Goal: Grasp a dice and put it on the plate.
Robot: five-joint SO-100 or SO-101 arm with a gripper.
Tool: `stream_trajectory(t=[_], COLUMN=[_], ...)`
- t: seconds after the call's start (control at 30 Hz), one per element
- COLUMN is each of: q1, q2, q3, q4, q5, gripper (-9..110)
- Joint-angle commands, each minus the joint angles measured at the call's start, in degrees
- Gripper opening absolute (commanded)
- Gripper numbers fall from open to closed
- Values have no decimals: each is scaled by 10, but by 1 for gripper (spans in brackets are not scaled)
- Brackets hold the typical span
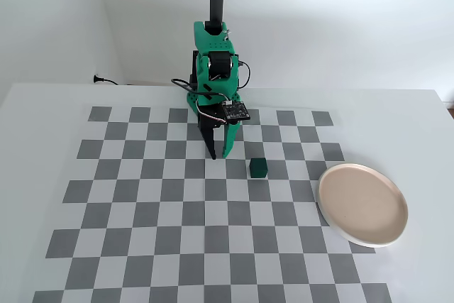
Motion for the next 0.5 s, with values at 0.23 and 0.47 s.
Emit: stream_trajectory(t=[0.23,0.47], q1=[-91,-91], q2=[2,-26], q3=[-144,-153], q4=[50,29], q5=[27,14], gripper=[10,14])
